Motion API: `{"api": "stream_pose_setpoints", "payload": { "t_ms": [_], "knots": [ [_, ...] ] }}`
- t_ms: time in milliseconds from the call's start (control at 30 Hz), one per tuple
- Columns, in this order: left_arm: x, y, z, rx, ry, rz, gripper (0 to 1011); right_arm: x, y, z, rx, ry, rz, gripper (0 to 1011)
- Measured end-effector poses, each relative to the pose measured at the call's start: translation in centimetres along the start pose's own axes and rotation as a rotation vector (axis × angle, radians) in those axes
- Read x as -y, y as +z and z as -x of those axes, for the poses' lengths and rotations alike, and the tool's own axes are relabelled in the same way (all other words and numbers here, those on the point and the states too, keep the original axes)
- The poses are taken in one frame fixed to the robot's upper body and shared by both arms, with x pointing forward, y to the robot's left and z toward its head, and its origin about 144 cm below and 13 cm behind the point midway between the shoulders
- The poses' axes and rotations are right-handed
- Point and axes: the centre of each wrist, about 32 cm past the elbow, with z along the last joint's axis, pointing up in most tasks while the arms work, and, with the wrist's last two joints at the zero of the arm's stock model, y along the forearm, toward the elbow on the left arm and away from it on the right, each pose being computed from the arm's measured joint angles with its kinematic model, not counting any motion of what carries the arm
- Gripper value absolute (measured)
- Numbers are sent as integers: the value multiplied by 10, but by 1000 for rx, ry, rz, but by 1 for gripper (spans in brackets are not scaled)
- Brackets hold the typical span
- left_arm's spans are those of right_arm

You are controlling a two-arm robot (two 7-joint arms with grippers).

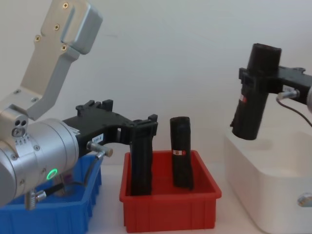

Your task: Pick the cotton swabs from the blue box and place them into the white box.

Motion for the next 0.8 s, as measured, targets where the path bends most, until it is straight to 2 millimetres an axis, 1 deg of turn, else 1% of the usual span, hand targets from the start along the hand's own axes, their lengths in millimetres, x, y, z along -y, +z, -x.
{"api": "stream_pose_setpoints", "payload": {
  "t_ms": [333, 667, 700, 733, 800],
  "knots": [
    [0, 0, 0, 0, 0, 0, 1000, 19, 1, -7, -2, -50, 63, 456],
    [0, 0, 0, 0, 0, 0, 1000, 29, -6, -11, -8, -72, 114, 456],
    [0, 0, 0, 0, 0, 0, 1000, 29, -6, -11, -8, -72, 114, 461],
    [0, 0, 0, 0, 0, 0, 1000, 29, -7, -11, -9, -74, 120, 498],
    [0, 0, 0, 0, 0, 0, 1000, 30, -9, -12, -11, -77, 129, 540]
  ]
}}
